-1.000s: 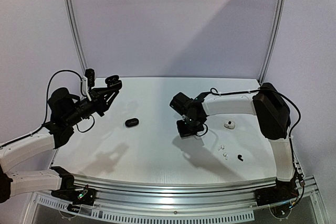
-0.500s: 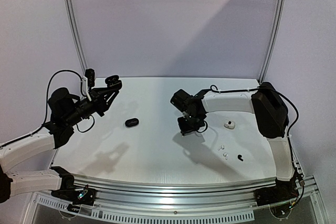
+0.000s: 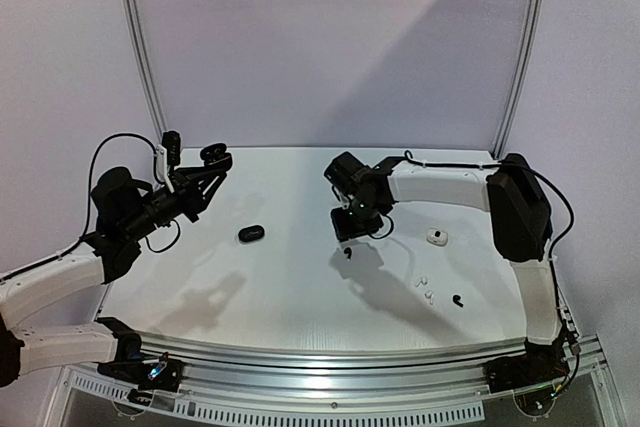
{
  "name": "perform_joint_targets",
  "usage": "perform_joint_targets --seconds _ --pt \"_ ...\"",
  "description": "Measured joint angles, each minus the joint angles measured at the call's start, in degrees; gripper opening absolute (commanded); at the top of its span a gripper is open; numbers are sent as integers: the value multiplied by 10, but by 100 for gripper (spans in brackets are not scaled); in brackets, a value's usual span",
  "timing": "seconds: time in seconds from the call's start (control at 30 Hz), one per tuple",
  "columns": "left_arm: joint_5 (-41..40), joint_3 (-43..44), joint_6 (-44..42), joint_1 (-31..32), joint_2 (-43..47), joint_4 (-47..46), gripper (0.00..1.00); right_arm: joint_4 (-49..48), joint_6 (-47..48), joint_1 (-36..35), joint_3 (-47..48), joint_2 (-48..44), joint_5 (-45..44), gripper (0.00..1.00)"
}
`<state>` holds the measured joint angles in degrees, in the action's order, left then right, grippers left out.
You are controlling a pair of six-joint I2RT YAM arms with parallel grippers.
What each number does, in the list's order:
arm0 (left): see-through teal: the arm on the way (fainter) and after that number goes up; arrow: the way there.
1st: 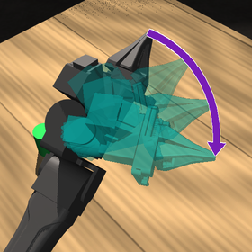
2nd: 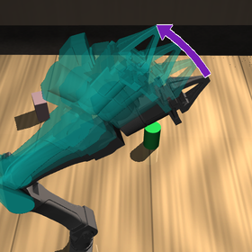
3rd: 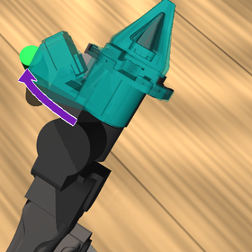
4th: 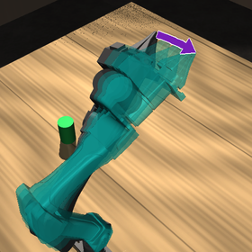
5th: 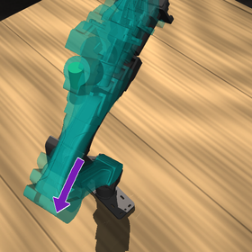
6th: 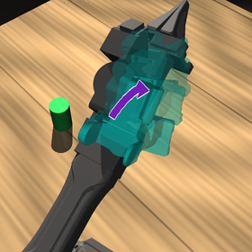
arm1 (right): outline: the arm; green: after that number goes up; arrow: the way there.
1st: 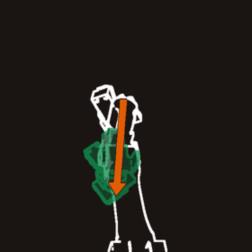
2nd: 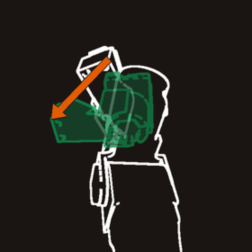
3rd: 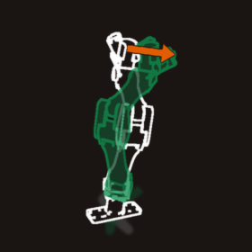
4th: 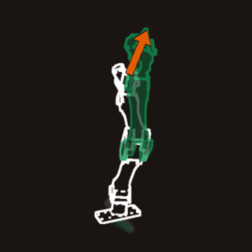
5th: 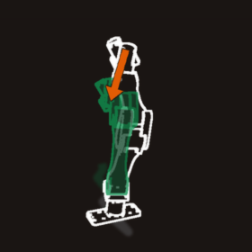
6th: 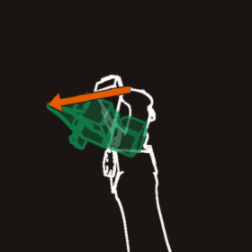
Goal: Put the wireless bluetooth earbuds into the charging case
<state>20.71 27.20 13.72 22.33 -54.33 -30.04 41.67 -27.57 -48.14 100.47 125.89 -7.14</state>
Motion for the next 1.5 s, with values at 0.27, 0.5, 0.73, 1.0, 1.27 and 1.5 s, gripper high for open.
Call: perform_joint_targets --seconds 0.27,0.5,0.73,1.0,1.27,1.5 --pt "0 0 0 0 0 0 0 29 9 -3 47 61 3 44" --pt "0 -1 0 0 0 0 0 53 12 -13 59 72 -2 28" --pt "0 -1 0 0 0 0 0 64 9 -15 61 72 -3 26" --pt "0 -1 0 0 0 0 0 74 4 -17 62 72 -3 28" --pt "0 -4 0 0 0 0 0 77 5 -20 62 72 -1 22" --pt "0 -4 0 0 0 0 0 82 5 -21 64 72 2 15"
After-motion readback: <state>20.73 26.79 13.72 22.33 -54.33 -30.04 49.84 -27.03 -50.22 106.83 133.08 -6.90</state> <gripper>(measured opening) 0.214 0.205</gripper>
